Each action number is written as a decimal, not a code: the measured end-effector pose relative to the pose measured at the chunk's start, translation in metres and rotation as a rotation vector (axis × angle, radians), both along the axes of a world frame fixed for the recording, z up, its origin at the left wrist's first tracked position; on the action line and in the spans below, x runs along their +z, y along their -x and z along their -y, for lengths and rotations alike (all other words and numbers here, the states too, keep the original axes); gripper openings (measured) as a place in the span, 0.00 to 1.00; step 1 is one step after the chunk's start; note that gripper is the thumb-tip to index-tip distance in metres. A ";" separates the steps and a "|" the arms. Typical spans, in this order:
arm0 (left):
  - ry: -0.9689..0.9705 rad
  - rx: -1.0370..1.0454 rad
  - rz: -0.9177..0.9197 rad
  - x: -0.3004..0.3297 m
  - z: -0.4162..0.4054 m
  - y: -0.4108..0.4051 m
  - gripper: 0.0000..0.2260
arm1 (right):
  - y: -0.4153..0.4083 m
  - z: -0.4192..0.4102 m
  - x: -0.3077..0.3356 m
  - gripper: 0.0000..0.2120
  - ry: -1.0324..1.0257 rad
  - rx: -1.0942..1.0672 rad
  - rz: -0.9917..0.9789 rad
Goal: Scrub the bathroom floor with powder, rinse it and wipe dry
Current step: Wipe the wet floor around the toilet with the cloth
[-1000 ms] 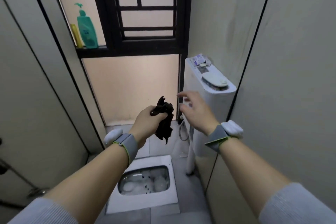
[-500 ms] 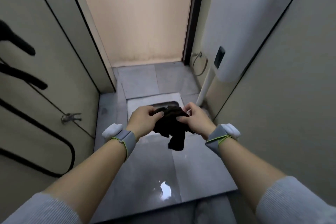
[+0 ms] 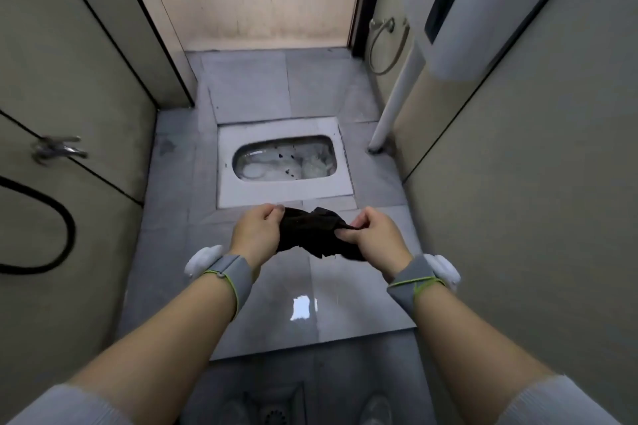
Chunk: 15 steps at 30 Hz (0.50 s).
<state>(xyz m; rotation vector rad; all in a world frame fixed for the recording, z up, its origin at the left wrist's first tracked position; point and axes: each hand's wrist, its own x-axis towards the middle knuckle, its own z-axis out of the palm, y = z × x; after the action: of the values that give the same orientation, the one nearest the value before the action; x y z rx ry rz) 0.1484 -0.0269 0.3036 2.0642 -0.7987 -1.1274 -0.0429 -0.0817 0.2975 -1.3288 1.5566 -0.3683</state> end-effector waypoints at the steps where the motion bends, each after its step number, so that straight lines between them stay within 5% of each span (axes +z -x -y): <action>1: -0.027 0.010 -0.041 -0.020 0.004 0.012 0.12 | 0.014 0.003 -0.019 0.15 -0.027 -0.025 0.001; 8: -0.045 -0.262 0.019 -0.175 0.037 0.147 0.11 | 0.154 0.004 -0.177 0.16 0.015 -0.048 -0.090; 11: 0.103 -0.276 0.086 -0.174 0.065 0.176 0.09 | 0.171 0.025 -0.186 0.19 0.180 -0.087 -0.050; 15: 0.164 -0.579 0.259 -0.230 0.066 0.219 0.08 | 0.211 0.014 -0.240 0.18 0.279 -0.022 -0.198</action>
<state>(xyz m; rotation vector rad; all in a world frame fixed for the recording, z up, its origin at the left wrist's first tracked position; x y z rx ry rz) -0.0707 -0.0925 0.0740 1.9116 -1.6346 -1.0404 -0.2539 -0.0960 0.0579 -1.6033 1.7307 -0.4934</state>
